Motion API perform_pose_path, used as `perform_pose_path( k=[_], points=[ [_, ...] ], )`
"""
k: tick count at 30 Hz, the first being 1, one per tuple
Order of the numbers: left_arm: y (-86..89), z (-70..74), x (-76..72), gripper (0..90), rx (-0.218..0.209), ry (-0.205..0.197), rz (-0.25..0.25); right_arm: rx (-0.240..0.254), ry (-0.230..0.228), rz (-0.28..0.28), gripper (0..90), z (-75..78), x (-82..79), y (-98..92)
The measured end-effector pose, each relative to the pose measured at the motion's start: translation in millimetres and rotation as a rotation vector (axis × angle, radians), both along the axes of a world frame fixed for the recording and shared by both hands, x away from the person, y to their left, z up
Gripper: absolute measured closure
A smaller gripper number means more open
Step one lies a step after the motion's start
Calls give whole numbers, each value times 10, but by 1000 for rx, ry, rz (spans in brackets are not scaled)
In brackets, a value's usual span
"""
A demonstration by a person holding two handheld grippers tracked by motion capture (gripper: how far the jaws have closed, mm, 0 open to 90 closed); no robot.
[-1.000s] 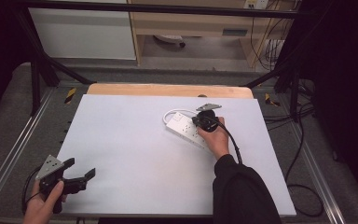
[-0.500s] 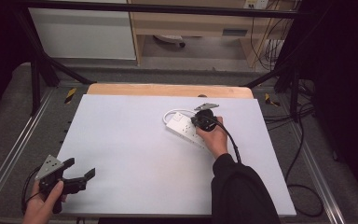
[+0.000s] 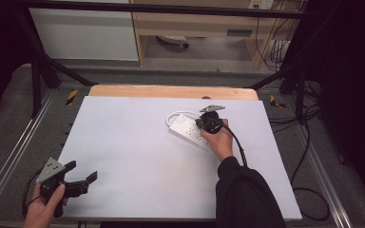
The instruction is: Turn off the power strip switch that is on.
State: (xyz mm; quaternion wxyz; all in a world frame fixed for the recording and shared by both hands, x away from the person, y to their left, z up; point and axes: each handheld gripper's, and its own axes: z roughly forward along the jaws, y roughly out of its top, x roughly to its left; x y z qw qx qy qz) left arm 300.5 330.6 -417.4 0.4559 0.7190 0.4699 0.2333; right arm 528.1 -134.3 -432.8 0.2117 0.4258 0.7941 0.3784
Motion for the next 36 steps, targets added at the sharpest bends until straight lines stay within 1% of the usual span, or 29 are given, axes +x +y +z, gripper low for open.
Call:
perform_pose_path(
  k=[13, 15, 17, 23, 25, 36],
  points=[
    [-3, 1, -1, 68, 1, 1, 0, 6, 19, -5, 900, -8, -6, -35],
    [-1, 0, 1, 68, 0, 0, 0, 18, 17, 0, 900, -16, -7, -26],
    [1, 0, 2, 68, 0, 2, 3, 13, 9, 6, 900, -17, -9, -9],
    [4, -1, 2, 68, -1, 0, 3, 14, 11, 0, 900, -8, -9, -11],
    [3, -1, 2, 68, -1, 0, 1, 13, 6, 4, 900, -3, -10, -16],
    [2, -1, 2, 68, 0, 2, 5, 30, 4, 4, 900, 26, -23, -12]
  ],
)
